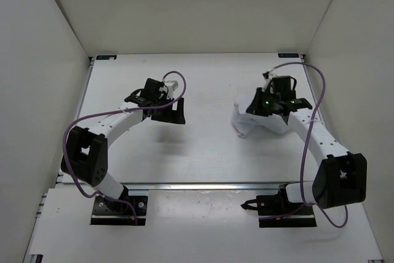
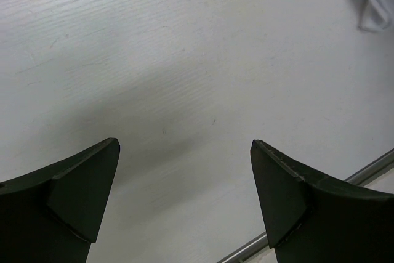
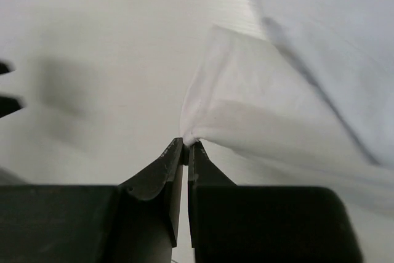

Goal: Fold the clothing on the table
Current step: Move the skirt to the center of the board

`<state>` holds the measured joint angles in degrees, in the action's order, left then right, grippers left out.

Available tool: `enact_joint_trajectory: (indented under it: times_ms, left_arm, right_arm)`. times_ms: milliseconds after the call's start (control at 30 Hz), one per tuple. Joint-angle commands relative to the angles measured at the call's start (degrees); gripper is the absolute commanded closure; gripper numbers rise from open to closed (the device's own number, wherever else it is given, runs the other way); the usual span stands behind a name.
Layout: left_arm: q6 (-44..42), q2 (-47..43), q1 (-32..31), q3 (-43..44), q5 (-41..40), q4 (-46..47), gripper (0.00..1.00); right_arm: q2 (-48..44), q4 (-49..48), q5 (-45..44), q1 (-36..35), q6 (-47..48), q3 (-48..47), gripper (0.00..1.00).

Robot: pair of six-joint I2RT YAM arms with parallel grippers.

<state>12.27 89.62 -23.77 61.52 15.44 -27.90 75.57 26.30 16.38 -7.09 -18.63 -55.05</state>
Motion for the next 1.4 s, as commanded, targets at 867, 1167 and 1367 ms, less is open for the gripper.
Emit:
enact_joint_trajectory:
  times_ms: [867, 1167, 1367]
  left_arm:
    - [2.7, -9.8, 5.0, 7.0, -8.9, 9.3, 0.01]
    - [4.0, 20.0, 1.8, 35.4, -9.3, 7.3, 0.01]
    - [2.7, 21.5, 0.0, 32.6, -4.0, 9.8, 0.01]
  right_arm:
    - [0.2, -12.4, 17.6, 3.3, 6.3, -8.5, 1.00]
    - [19.9, -18.7, 12.5, 17.0, -2.3, -19.3, 0.97]
    - [27.0, -13.9, 15.4, 21.0, -1.1, -23.3, 0.38]
